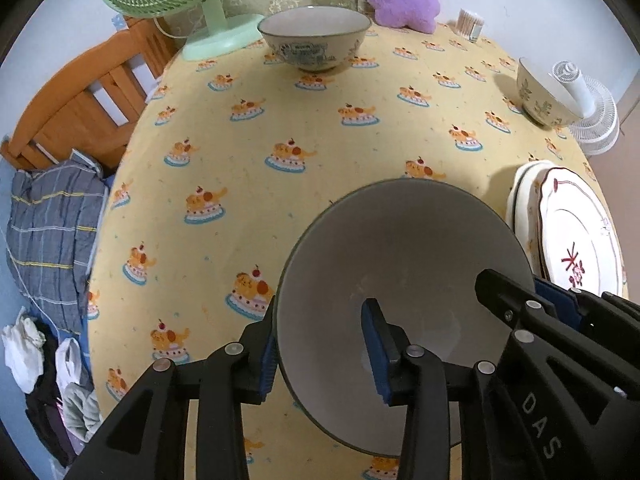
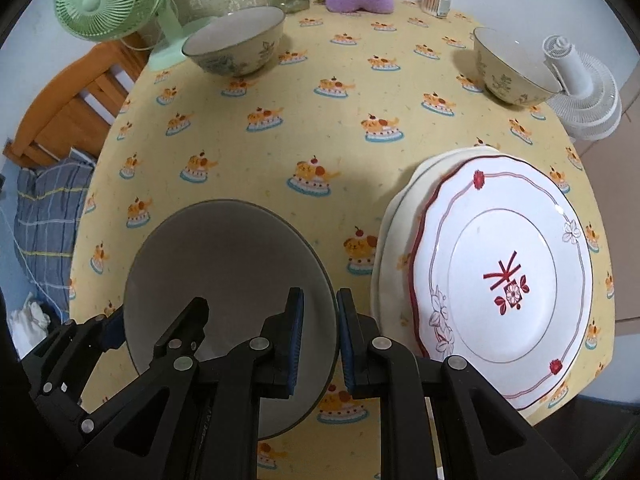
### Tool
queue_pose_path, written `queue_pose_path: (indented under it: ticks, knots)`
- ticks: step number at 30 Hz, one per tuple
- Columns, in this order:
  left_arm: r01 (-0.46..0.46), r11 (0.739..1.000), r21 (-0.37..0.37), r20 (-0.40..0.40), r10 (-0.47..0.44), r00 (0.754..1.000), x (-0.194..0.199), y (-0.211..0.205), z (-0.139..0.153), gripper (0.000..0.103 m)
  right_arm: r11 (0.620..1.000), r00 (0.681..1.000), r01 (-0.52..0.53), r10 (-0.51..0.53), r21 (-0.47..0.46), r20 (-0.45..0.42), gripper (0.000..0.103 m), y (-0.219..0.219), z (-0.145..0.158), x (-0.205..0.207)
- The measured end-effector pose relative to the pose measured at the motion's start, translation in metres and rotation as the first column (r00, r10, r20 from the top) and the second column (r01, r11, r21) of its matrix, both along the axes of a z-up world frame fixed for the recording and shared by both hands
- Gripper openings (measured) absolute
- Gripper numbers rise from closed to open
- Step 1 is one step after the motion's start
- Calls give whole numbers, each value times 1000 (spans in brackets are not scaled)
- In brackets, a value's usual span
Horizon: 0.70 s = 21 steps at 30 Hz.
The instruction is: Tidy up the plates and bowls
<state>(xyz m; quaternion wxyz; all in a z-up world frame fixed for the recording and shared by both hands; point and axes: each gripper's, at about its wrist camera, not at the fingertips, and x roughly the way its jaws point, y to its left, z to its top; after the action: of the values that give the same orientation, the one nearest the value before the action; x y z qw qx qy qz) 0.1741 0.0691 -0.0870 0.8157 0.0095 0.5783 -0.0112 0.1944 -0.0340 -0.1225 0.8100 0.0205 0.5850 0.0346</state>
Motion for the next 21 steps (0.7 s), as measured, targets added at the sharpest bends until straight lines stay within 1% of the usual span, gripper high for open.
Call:
queue_pose_path:
  ticks: [2,3,4,5,6,7,8,10,16,21]
  knots:
    - [3,1000,-3,-8,-3,1000,0,0,-1,42,1000,1000,-3,3,-1,-8,21,1,-1,0]
    - [5,1000,-5,-14,-5,1000,0,0,-2,51,1000,1000,-9,9,-4,-7,22,2,-1,1]
    - [7,1000,0,-20,-7,1000,1,1,-3,60,1000,1000,-22,22,-4,-9,27,3,-2,1]
    - [9,1000,6,-24,-9,1000,0,1,-3,62,1000,999,-29,29,-3,-14,38,4,-2,1]
    - [11,1000,11,-27,-11,1000,0,1,-3,64,999,999,-31,31,-8,-19,44,5,-3,1]
    - [14,1000,-4,-26,-14,1000,-1,3,-2,68,1000,999,-28,27,-11,-18,61,4,-2,0]
    - [16,1000,-13,-22,-16,1000,-2,4,-1,69,1000,1000,-19,19,-10,-5,71,4,-1,-2]
    - [23,1000,-9,-6,-23,1000,-3,5,3,72,1000,1000,-5,6,-18,15,74,4,3,-4]
    - [45,998,-37,20,-44,999,-3,13,14,81,999,999,20,-18,-34,48,74,6,13,-7]
    - [63,997,-46,50,-61,997,-1,15,25,82,998,997,32,-28,-45,78,74,9,25,-8]
